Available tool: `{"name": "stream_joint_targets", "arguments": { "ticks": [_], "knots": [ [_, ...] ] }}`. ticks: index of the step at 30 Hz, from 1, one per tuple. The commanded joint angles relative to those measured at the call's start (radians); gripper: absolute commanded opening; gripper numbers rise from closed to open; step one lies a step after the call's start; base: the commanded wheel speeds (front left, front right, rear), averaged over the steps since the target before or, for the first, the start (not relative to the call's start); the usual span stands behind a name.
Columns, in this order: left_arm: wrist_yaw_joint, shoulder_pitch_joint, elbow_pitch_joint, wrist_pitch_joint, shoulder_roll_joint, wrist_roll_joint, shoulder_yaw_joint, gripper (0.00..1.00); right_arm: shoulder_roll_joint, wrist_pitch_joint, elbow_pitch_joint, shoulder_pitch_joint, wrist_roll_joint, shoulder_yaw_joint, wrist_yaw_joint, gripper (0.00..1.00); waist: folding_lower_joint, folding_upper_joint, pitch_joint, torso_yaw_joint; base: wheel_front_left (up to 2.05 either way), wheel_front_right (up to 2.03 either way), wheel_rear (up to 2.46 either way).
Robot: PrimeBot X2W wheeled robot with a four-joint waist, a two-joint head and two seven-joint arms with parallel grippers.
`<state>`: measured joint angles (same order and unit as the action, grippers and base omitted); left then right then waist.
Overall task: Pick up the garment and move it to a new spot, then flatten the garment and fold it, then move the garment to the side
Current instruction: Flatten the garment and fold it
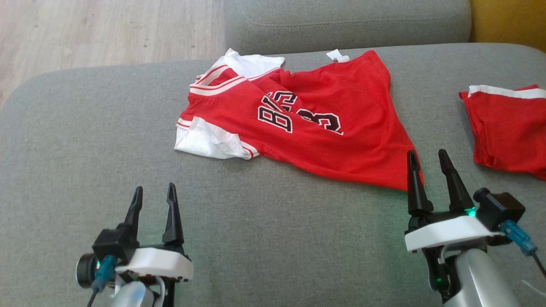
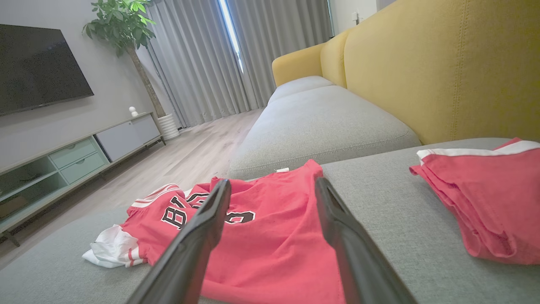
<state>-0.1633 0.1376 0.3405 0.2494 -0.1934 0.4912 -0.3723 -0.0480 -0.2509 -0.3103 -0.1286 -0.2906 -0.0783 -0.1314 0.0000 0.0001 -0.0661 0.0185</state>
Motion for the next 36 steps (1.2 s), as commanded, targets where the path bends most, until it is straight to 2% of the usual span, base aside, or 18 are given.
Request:
{"name": "stream_joint_targets", "arguments": {
  "ticks": [1, 5, 10, 17, 22, 32, 36],
  "knots": [
    [0.004, 0.026, -0.037, 0.012, -0.004, -0.010, 0.047, 1.00, -0.002, -0.011, 0.031, -0.019, -0.006, -0.026, 0.001, 1.00, 0.0000, -0.0001, 0.000, -0.001, 0.00, 0.00, 0.00],
    [0.028, 0.012, -0.046, 0.012, 0.012, -0.034, 0.065, 1.00, -0.002, -0.011, 0.034, -0.020, -0.008, -0.028, 0.001, 1.00, 0.0000, -0.0001, -0.004, -0.005, 0.00, 0.00, 0.00],
    [0.070, 0.048, 0.005, 0.010, 0.027, -0.040, 0.054, 1.00, -0.002, -0.011, 0.036, -0.029, -0.004, -0.036, 0.001, 1.00, 0.0000, -0.0001, -0.029, -0.018, 0.00, 0.00, 0.00],
    [0.087, 0.196, 0.128, -0.092, 0.062, 0.005, 0.052, 1.00, -0.002, -0.011, 0.038, -0.052, -0.003, -0.038, 0.001, 1.00, 0.0000, -0.0001, -0.091, -0.051, 0.00, 0.00, 0.00],
    [0.115, 0.302, 0.214, -0.145, 0.080, 0.029, 0.044, 1.00, -0.002, -0.011, 0.038, -0.067, -0.006, -0.033, 0.001, 1.00, 0.0000, -0.0001, -0.127, -0.080, 0.00, 0.00, 0.00],
    [0.110, 0.430, 0.347, -0.158, 0.092, 0.076, 0.082, 1.00, -0.002, -0.011, 0.037, -0.086, -0.024, -0.035, 0.001, 1.00, 0.0000, -0.0001, -0.164, -0.130, 0.00, 0.00, 0.00],
    [0.090, 0.473, 0.397, -0.177, 0.081, 0.073, 0.085, 1.00, -0.002, -0.011, 0.034, -0.091, -0.031, -0.034, 0.001, 1.00, 0.0000, -0.0001, -0.173, -0.141, 0.00, 0.00, 0.00]
  ]
}}
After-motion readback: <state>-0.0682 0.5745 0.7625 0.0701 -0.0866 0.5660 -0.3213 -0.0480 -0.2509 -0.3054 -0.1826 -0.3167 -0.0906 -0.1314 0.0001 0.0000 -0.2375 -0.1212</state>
